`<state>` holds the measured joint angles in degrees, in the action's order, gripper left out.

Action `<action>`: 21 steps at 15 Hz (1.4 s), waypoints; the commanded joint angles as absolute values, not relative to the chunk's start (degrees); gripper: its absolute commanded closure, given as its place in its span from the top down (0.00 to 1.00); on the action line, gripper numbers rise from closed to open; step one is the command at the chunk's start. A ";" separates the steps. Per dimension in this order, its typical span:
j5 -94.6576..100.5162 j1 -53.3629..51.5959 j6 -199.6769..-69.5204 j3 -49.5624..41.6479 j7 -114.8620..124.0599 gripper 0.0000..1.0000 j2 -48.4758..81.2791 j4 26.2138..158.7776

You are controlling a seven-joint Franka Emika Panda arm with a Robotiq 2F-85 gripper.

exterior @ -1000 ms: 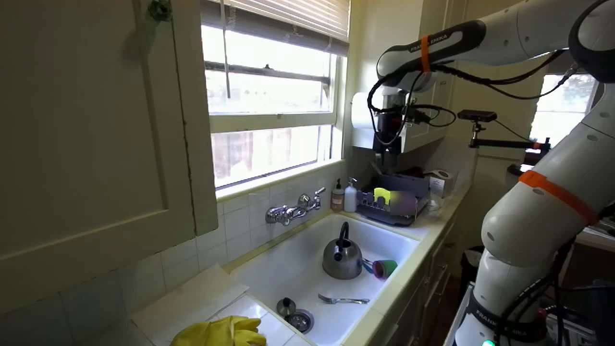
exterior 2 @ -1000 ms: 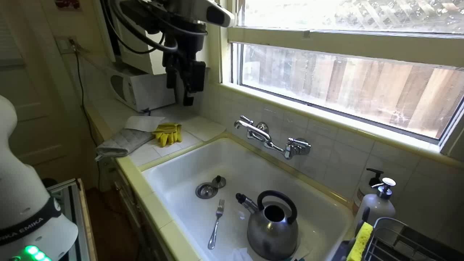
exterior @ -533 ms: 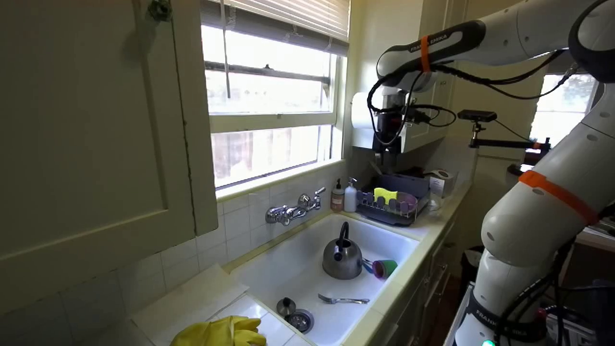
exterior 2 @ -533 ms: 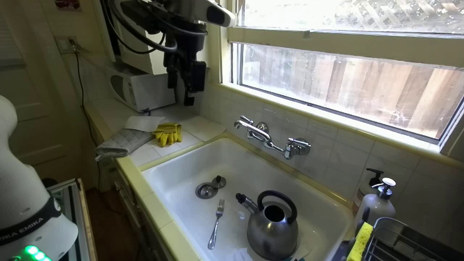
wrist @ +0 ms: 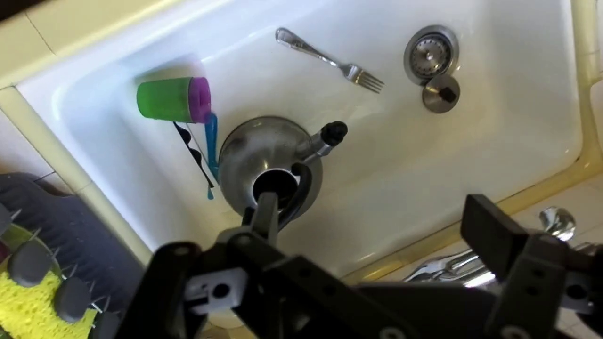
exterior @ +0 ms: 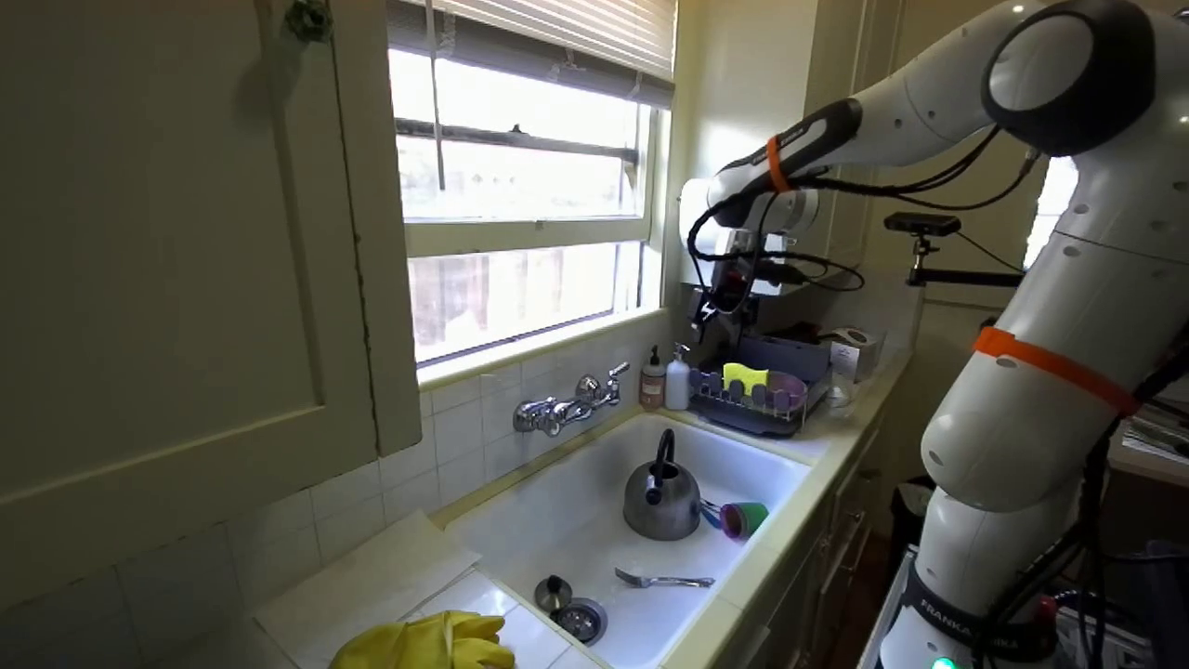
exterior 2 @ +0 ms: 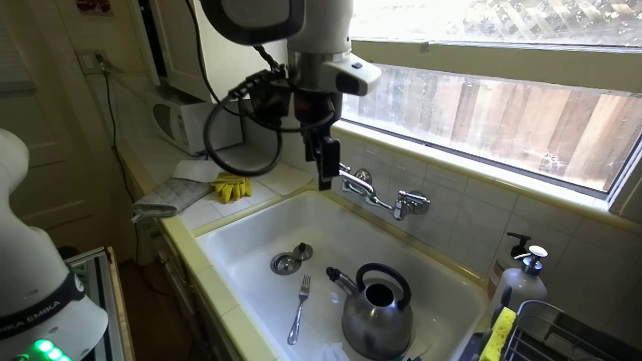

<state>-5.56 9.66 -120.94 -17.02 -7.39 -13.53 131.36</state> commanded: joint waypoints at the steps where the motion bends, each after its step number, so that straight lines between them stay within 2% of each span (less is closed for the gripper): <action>1: -9.50 10.65 -130.24 -16.57 -5.68 1.00 -5.58 131.14; 15: -28.67 17.31 -148.48 -11.77 -4.26 1.00 19.31 122.44; 21: -28.00 17.69 -153.50 -9.14 2.40 1.00 28.88 116.25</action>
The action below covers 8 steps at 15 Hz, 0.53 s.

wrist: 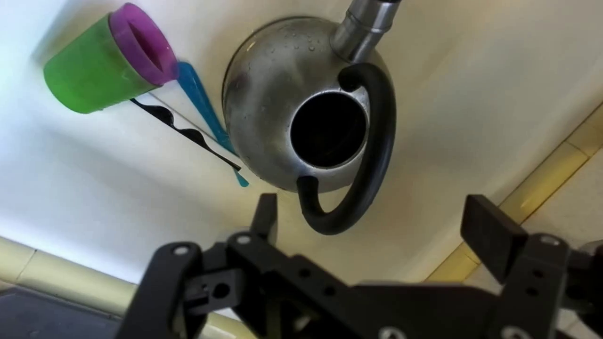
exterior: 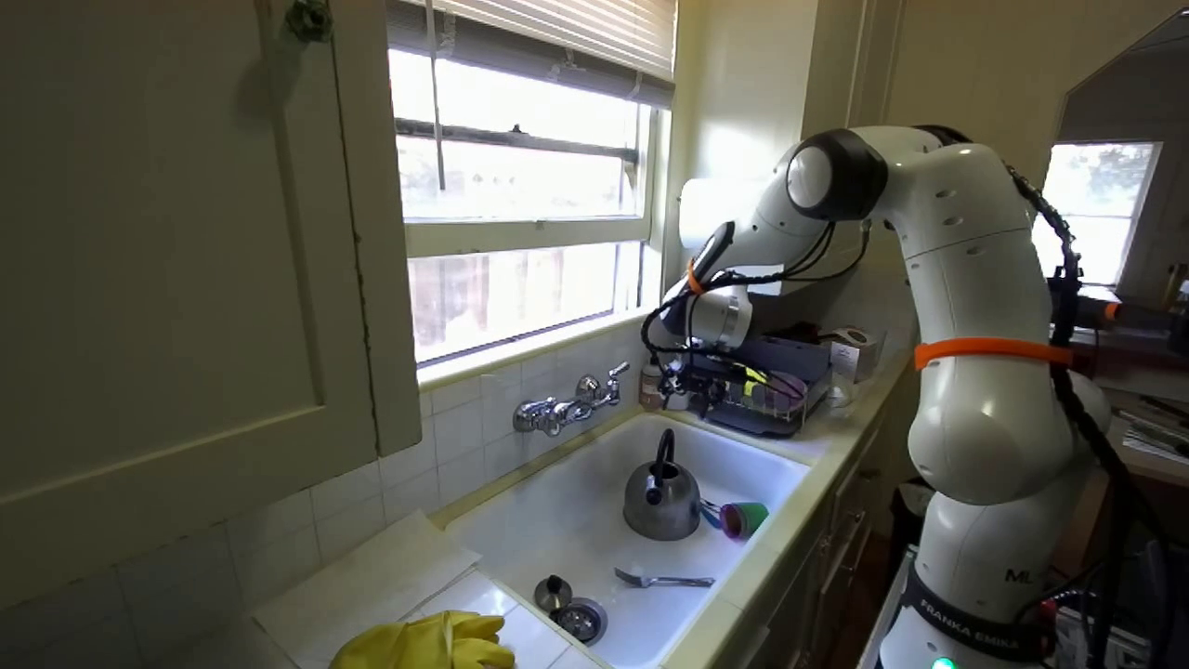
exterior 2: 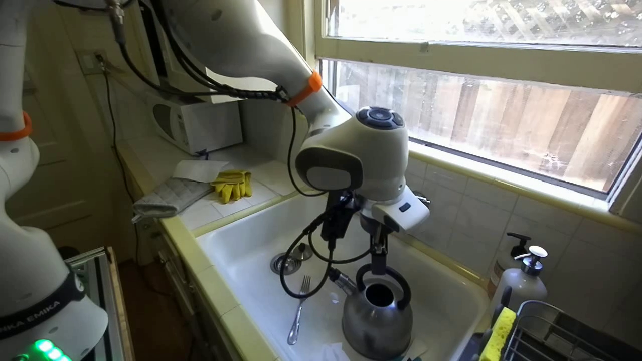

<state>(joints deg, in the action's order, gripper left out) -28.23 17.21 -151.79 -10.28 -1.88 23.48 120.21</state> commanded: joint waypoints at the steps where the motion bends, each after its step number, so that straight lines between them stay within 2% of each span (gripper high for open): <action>1: -27.68 17.67 -153.10 -9.00 3.78 1.00 30.11 115.38; 8: -25.81 17.85 -152.26 -8.45 5.42 1.00 31.43 114.80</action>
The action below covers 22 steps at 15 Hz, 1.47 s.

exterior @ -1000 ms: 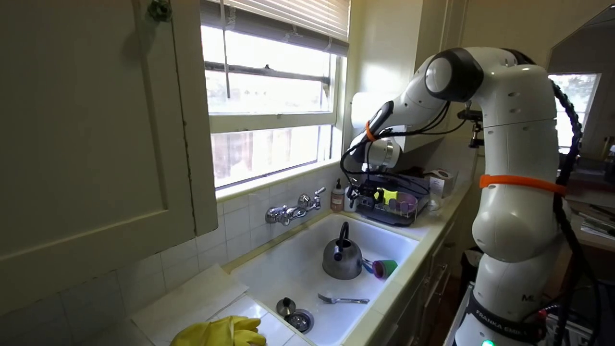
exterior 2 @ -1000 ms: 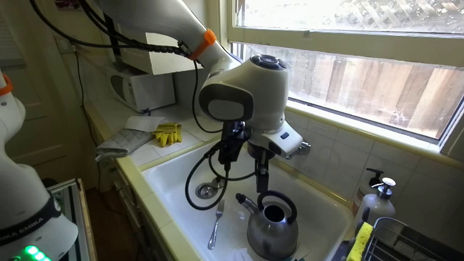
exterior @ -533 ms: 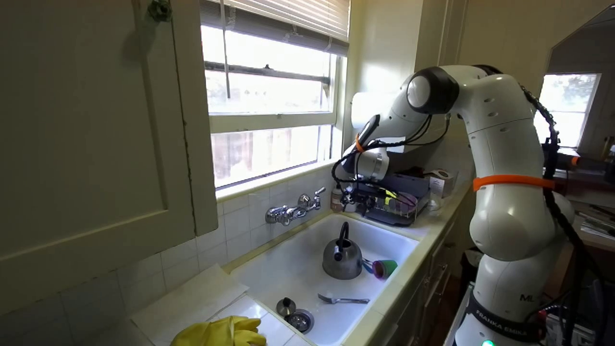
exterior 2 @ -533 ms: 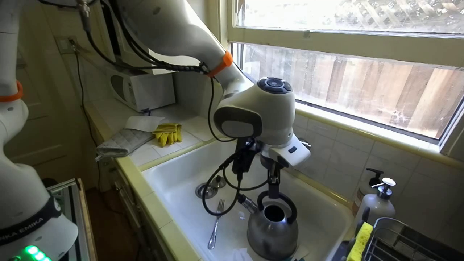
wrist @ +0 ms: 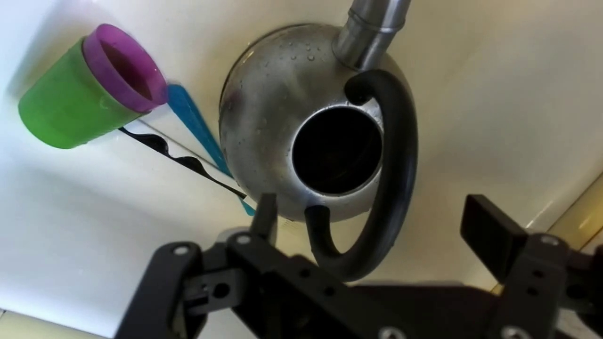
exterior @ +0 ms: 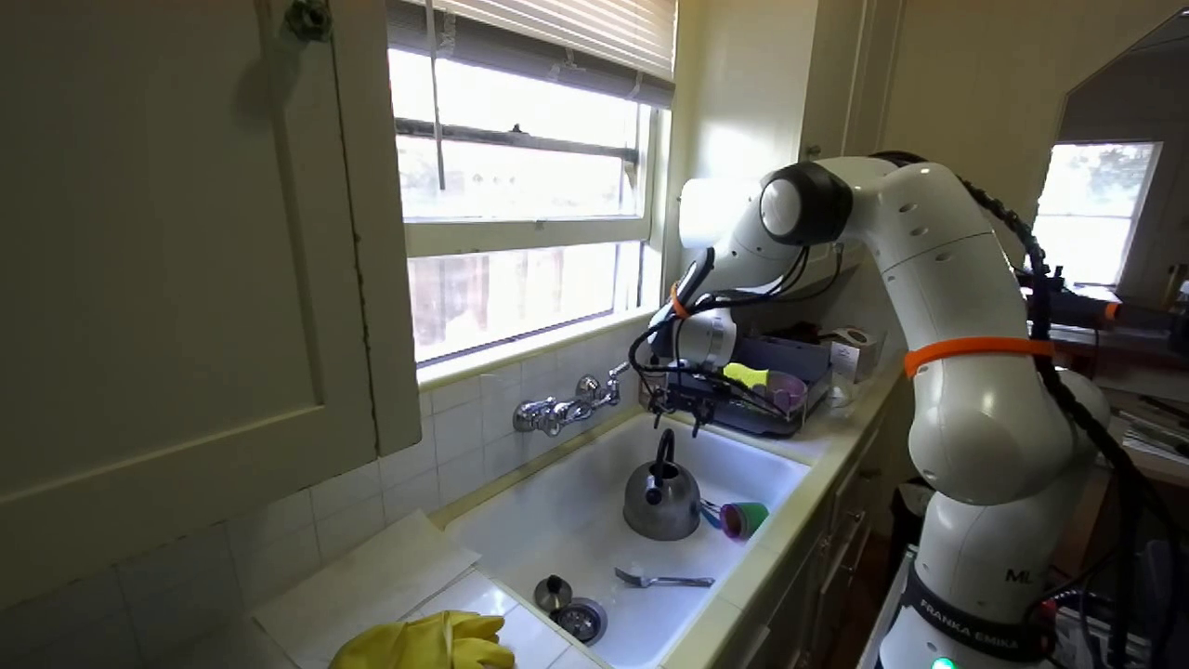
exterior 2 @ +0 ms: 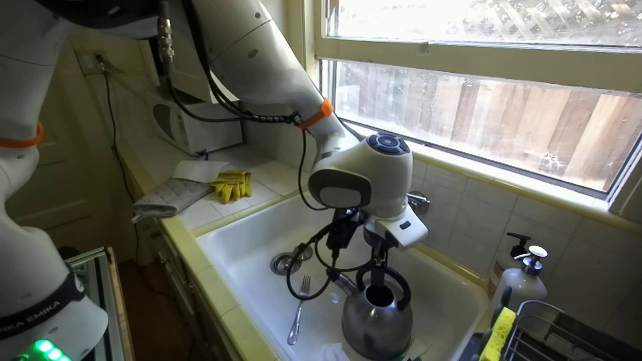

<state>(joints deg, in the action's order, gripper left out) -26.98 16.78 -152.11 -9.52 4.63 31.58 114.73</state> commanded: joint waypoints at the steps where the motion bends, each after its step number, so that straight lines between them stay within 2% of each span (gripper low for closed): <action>1: -24.90 16.85 -154.51 -9.50 6.82 1.00 32.56 114.92; 6: -26.54 18.75 -157.42 -6.95 5.17 1.00 34.89 113.38; 8: -27.11 19.52 -157.44 -5.62 4.85 0.74 35.53 112.81; 17: -25.41 19.42 -154.29 -5.43 6.03 0.04 37.37 110.69; 22: -25.79 19.32 -150.93 -4.92 6.64 0.05 36.57 110.58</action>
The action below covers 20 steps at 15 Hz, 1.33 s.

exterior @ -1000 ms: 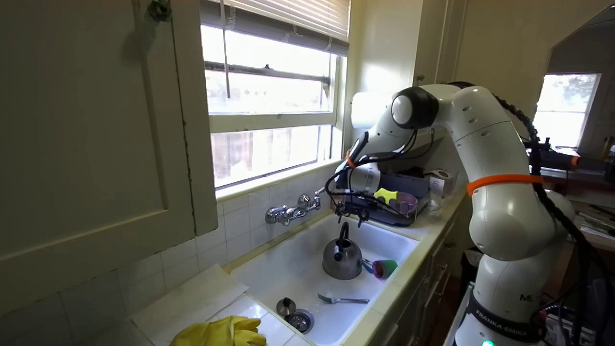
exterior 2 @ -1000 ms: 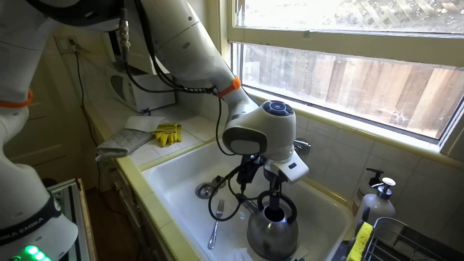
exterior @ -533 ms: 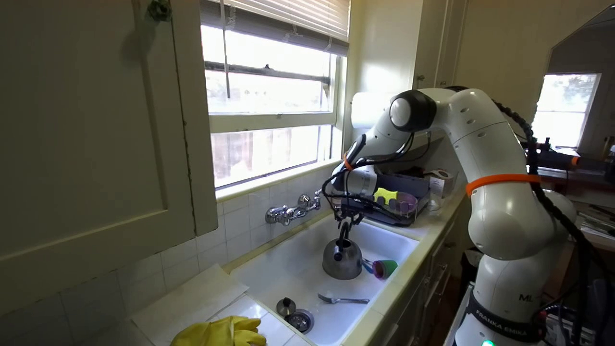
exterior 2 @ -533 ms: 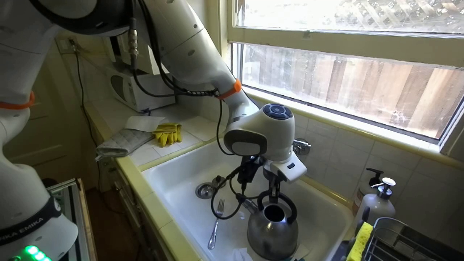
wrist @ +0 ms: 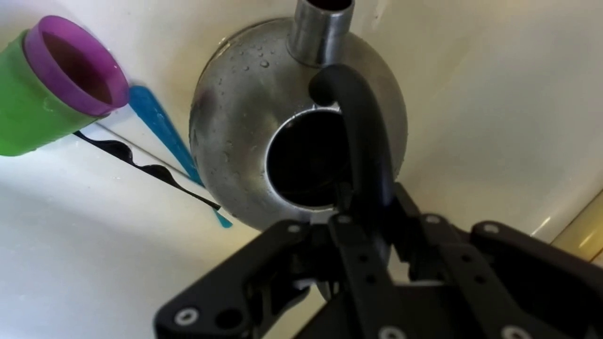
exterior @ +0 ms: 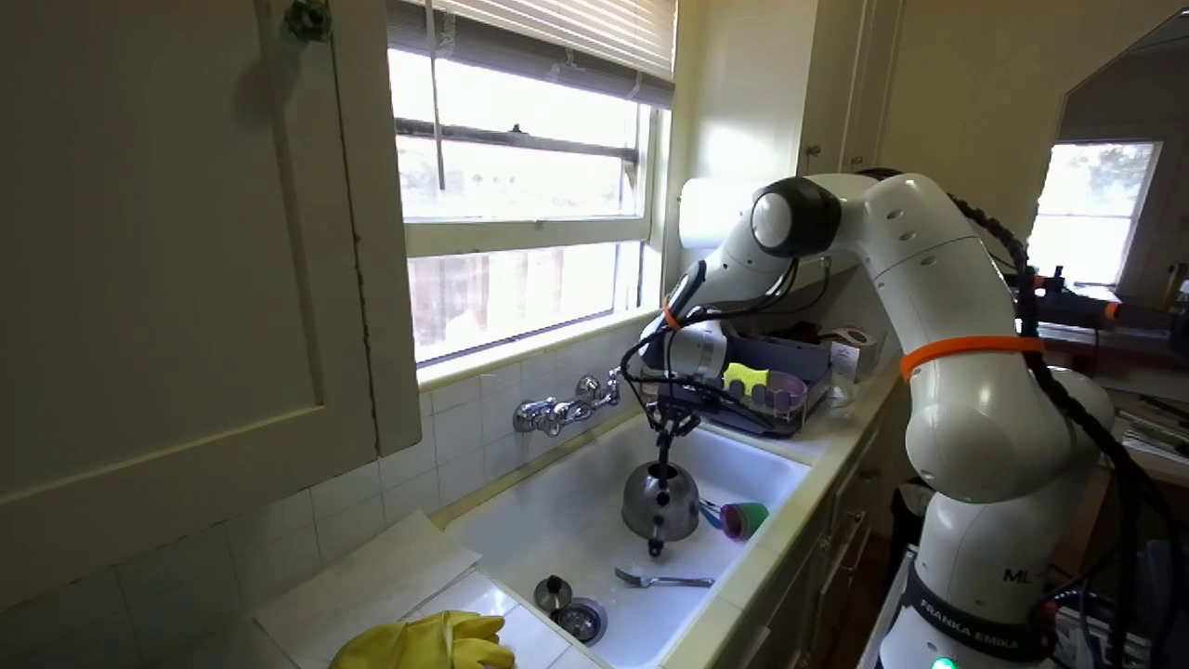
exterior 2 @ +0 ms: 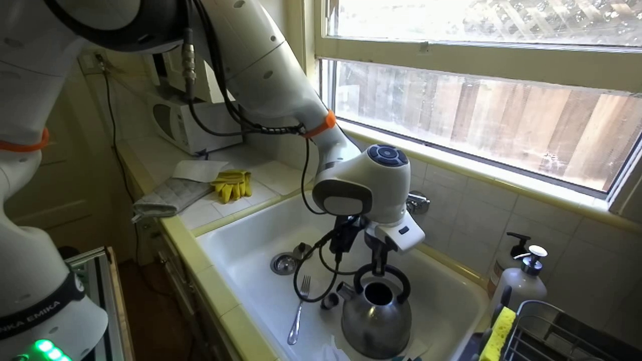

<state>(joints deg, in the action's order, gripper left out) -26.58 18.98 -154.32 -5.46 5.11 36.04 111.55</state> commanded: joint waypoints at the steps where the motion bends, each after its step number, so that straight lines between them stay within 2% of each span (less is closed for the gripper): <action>1: -25.52 18.95 -150.43 -5.25 7.10 0.05 36.29 110.68; 20: -31.67 12.21 -149.46 -4.72 29.87 0.05 35.56 110.62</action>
